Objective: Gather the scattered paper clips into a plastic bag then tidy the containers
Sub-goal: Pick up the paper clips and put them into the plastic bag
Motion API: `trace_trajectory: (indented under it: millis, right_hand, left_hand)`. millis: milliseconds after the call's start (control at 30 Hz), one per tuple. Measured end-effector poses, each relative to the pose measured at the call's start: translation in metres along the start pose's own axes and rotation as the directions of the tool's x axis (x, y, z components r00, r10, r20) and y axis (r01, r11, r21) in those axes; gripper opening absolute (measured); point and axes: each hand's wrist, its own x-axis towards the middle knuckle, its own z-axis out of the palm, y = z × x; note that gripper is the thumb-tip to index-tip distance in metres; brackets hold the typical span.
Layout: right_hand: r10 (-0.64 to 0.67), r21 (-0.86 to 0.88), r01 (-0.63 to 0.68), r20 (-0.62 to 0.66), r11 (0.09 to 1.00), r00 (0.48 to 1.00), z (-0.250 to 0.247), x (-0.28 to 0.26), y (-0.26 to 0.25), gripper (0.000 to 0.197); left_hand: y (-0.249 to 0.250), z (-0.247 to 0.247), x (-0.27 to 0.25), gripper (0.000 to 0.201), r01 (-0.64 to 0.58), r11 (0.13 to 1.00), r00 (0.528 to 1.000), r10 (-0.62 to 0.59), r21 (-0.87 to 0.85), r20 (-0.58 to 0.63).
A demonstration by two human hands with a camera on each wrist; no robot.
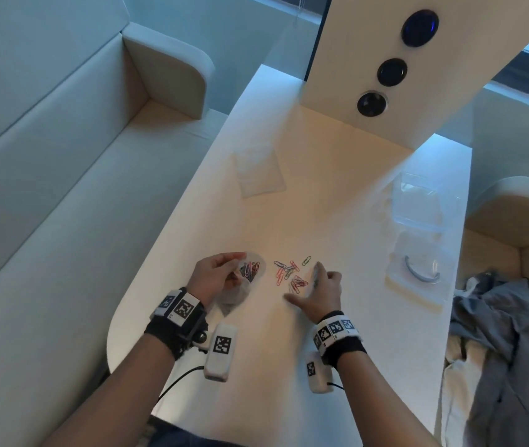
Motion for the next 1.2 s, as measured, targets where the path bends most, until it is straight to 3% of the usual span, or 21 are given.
trace_trajectory:
  millis: [133,333,433,567,667,733,800,867,967,1033,1133,1200]
  right_hand:
    - [-0.155,-0.097,0.152,-0.021,0.984,0.988,0.019,0.013,-0.029,0.092]
    - [-0.293,-0.092,0.286,-0.065,0.954,0.954,0.026,0.019,-0.046,0.033]
    - [-0.344,-0.082,0.336,-0.104,0.938,0.933,0.021,0.019,-0.042,0.016]
    - [-0.264,-0.067,0.258,-0.103,0.964,0.959,0.007,0.021,-0.035,0.014]
    - [0.022,0.182,-0.001,-0.113,0.983,0.993,-0.007,0.022,-0.025,0.011]
    - [0.219,0.481,-0.185,-0.015,0.857,0.976,-0.014,0.022,-0.014,0.010]
    - [0.276,0.760,-0.286,0.146,0.584,0.950,-0.022,0.017,-0.007,0.010]
    - [0.209,0.888,-0.327,0.270,0.322,0.940,-0.032,0.010,-0.009,0.013]
    - [0.054,0.915,-0.353,0.350,0.194,0.935,-0.045,-0.006,-0.022,0.016]
    - [-0.027,0.901,-0.378,0.392,0.212,0.920,-0.046,-0.016,-0.031,0.016]
    - [-0.102,0.840,-0.342,0.418,0.422,0.903,-0.042,-0.029,-0.050,0.013]
    - [-0.102,0.790,-0.265,0.380,0.553,0.919,-0.036,-0.034,-0.059,0.013]
  left_hand:
    - [0.001,-0.008,0.001,0.019,0.006,1.000,1.000,-0.006,-0.017,-0.018]
    - [0.000,-0.012,0.005,0.018,0.018,1.000,0.999,-0.019,-0.026,-0.032]
    - [-0.002,-0.011,0.006,0.019,0.032,0.999,0.999,-0.032,-0.017,-0.032]
    - [-0.005,-0.004,0.005,0.017,0.044,0.999,0.998,-0.045,-0.025,-0.035]
    - [-0.007,0.003,0.006,0.016,0.057,0.998,0.998,-0.057,-0.014,-0.023]
    - [-0.009,0.007,0.008,0.016,0.070,0.998,0.997,-0.070,0.008,-0.015]
    - [-0.012,0.012,0.010,0.016,0.086,0.996,0.996,-0.086,-0.003,-0.010]
    - [-0.014,0.017,0.012,0.016,0.097,0.995,0.995,-0.098,-0.003,-0.006]
    - [-0.017,0.026,0.012,0.015,0.117,0.993,0.993,-0.117,0.003,0.000]
    - [-0.017,0.034,0.010,0.014,0.125,0.992,0.992,-0.125,0.008,0.007]
    - [-0.019,0.044,0.006,0.013,0.109,0.994,0.993,-0.110,0.024,0.038]
    - [-0.020,0.048,0.004,0.014,0.089,0.994,0.994,-0.093,0.056,0.061]
